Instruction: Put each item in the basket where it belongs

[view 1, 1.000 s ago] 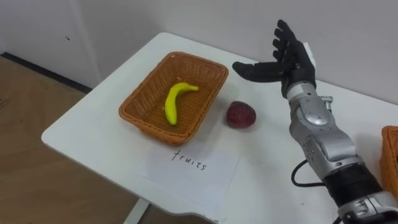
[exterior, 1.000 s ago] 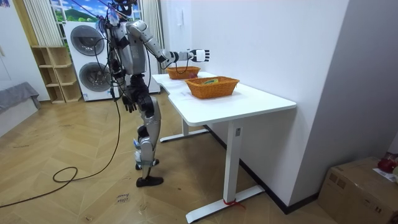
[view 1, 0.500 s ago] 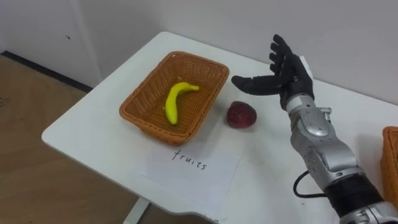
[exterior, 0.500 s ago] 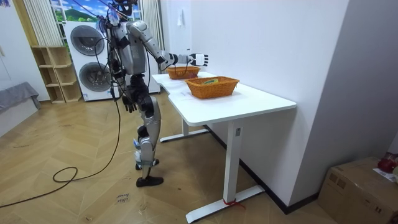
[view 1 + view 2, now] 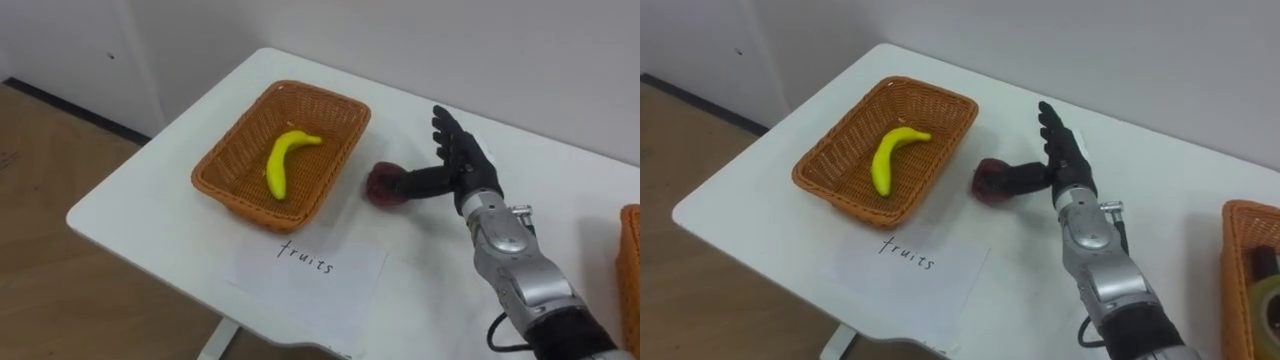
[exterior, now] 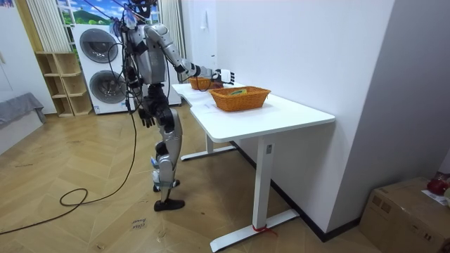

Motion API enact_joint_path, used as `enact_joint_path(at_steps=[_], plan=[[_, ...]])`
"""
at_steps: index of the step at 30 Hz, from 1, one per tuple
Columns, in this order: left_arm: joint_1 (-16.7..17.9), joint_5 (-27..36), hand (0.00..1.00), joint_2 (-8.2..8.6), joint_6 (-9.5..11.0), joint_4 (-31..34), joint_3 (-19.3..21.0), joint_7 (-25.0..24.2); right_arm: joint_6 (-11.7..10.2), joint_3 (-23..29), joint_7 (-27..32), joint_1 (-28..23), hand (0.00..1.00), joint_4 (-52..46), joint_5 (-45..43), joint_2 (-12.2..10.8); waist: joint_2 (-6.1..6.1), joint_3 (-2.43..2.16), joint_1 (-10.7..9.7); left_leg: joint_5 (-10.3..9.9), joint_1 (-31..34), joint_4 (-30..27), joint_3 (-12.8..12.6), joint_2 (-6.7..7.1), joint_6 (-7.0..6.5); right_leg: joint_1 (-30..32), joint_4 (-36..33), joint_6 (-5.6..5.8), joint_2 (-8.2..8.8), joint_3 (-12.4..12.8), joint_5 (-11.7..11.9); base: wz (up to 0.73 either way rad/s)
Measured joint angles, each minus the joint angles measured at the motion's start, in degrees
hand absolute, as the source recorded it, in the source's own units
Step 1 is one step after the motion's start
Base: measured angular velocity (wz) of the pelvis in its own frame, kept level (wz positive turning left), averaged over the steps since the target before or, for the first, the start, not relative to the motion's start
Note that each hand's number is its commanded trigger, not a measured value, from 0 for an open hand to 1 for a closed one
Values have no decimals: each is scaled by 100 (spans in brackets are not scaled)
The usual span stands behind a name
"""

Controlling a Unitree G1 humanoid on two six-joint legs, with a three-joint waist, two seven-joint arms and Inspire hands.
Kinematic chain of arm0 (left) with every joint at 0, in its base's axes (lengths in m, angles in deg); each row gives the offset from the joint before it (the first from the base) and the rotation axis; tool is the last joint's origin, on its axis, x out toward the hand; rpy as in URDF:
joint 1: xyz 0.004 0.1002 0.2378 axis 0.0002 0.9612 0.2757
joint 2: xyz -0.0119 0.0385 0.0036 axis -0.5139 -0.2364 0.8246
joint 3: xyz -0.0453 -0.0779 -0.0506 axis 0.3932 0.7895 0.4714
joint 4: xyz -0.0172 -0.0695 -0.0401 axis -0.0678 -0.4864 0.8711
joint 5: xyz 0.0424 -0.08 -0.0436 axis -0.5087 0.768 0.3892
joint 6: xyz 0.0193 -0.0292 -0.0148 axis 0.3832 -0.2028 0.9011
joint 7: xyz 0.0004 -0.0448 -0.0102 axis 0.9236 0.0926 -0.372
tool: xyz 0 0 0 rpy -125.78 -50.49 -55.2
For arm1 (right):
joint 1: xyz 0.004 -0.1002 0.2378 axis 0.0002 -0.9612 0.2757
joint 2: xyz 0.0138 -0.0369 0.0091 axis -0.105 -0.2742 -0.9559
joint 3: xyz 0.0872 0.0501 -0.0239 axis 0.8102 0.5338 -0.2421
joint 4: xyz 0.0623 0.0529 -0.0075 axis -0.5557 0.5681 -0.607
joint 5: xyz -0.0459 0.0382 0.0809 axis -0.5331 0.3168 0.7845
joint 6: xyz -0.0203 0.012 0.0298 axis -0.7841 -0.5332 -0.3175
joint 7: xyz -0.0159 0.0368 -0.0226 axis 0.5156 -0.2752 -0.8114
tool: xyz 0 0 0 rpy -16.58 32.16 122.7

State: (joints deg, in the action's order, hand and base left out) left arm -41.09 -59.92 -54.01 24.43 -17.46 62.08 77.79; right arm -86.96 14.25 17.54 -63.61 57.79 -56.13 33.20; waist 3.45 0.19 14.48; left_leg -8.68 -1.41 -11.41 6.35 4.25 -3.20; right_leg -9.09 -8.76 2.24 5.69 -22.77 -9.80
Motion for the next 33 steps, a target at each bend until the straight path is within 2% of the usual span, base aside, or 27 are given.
enact_joint_path(at_steps=[7, 20, 33], plan=[[-11, 5, 0, 1, 16, -91, 10, 0, 0, -1, -231, -1, 0, 1, -212, -2, 14, 5, 7, 0, 8, 12, 6, 1, 0, -1, -1, 0, -3, 66, 0, 0], [5, 15, 0, 0, 24, -112, 7, 16, 0, -5, -297, -1, 0, 0, -522, -16, 44, 32, 9, 0, 13, 8, 3, -1, 0, 2, -3, 0, -8, 84, 0, 0], [-19, 17, 0, 8, 23, -134, 8, 24, 0, -143, -298, -15, 0, -2, -874, -14, 62, 24, 10, 0, 14, 7, 10, 0, 0, 6, -3, 0, -7, 78, 0, 0]])
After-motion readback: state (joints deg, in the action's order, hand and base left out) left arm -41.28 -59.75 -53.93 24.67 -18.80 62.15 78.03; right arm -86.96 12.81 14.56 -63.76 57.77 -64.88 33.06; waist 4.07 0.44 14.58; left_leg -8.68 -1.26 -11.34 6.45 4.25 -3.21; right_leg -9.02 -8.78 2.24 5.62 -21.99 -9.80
